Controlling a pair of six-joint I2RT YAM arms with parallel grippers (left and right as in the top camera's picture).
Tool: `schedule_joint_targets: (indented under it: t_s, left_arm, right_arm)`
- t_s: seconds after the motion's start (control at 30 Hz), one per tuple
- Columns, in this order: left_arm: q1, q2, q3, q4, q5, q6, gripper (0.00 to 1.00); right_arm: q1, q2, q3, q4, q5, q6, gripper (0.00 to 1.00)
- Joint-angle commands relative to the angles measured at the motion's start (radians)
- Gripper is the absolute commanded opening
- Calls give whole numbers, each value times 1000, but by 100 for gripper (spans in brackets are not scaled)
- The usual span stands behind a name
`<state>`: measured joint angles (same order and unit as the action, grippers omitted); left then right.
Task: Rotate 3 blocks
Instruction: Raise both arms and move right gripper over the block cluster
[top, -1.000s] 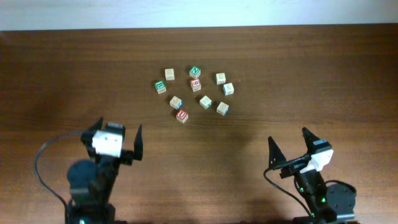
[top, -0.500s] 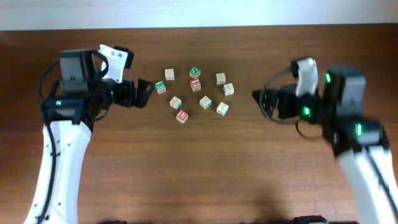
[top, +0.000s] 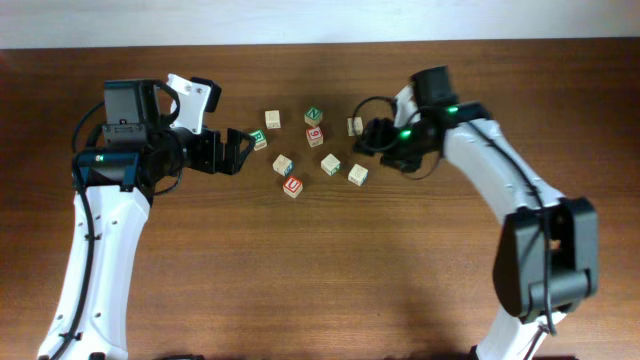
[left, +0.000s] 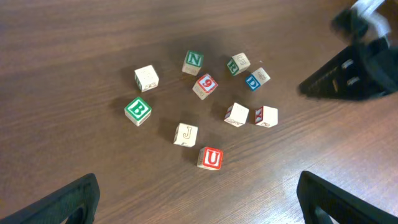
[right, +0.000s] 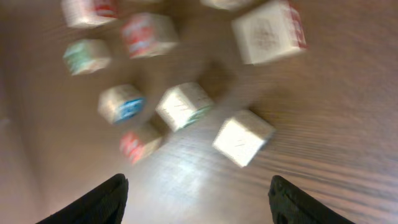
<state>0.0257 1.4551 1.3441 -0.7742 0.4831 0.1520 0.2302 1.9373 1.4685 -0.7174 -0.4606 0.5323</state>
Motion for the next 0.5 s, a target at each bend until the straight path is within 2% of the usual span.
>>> schedule_joint_targets:
  t_s: [0.0, 0.2, 0.33, 0.47]
  left_arm:
    - [2, 5, 18, 2, -179, -137, 99]
    - [2, 25, 18, 2, -222, -176, 100]
    - [1, 82, 18, 2, -218, -187, 100]
    - [1, 105, 18, 2, -218, -187, 100]
  right_arm:
    - [80, 34, 19, 5, 321, 257, 73]
    - [138, 93, 18, 12, 420, 282, 71]
    - [142, 139, 18, 28, 418, 275, 64]
    - [163, 147, 18, 55, 413, 231, 62]
